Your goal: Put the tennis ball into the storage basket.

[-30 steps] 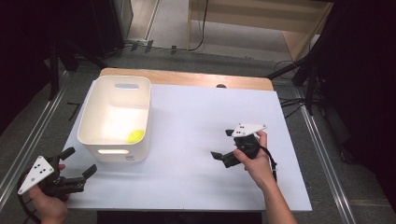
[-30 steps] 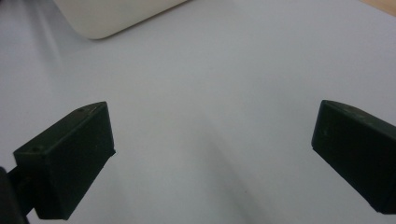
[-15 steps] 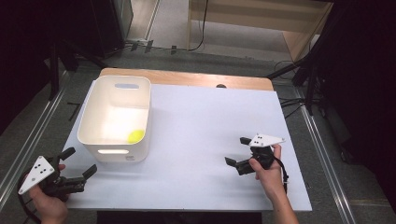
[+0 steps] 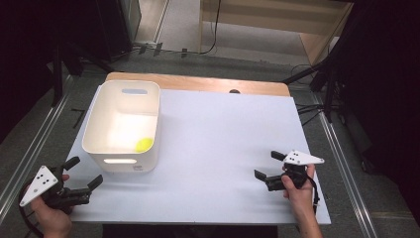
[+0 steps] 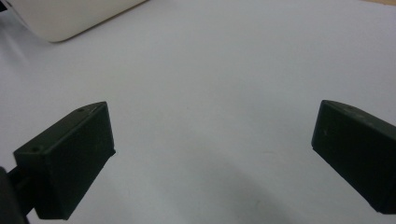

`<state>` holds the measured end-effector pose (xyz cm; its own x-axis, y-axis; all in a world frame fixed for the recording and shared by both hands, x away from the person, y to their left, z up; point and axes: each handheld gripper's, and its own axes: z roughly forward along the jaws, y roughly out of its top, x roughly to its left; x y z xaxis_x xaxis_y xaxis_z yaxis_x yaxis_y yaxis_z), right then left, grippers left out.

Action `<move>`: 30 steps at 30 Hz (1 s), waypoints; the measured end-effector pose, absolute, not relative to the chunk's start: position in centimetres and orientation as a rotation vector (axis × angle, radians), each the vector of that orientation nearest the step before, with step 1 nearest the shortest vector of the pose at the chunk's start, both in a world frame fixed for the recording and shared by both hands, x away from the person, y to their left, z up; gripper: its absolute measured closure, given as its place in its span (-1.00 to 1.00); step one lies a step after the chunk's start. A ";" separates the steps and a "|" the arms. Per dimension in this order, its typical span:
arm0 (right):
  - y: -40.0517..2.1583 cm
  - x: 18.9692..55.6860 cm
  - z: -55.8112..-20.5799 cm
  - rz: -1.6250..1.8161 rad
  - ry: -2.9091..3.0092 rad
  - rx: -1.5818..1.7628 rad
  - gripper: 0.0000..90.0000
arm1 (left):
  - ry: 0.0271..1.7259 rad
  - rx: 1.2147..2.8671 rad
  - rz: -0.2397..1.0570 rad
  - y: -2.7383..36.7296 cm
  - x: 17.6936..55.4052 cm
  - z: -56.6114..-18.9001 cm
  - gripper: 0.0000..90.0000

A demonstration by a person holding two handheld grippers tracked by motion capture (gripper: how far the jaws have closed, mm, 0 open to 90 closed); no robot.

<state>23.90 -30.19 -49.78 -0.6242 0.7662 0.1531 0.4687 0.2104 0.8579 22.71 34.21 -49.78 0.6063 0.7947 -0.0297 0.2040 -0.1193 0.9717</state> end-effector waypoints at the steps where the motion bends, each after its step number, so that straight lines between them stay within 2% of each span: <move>1: -30.4 23.7 -49.9 1.373 2.177 1.169 -1.00 | 0.841 1.650 0.621 34.2 22.7 -49.8 -1.00; 22: -36.0 19.5 -51.6 1.408 1.960 1.280 -1.00 | 0.842 1.635 0.610 34.4 22.7 -49.8 -1.00; 30: -37.2 19.2 -51.7 1.447 1.885 1.314 -1.00 | 0.846 1.637 0.609 34.4 22.8 -49.7 -1.00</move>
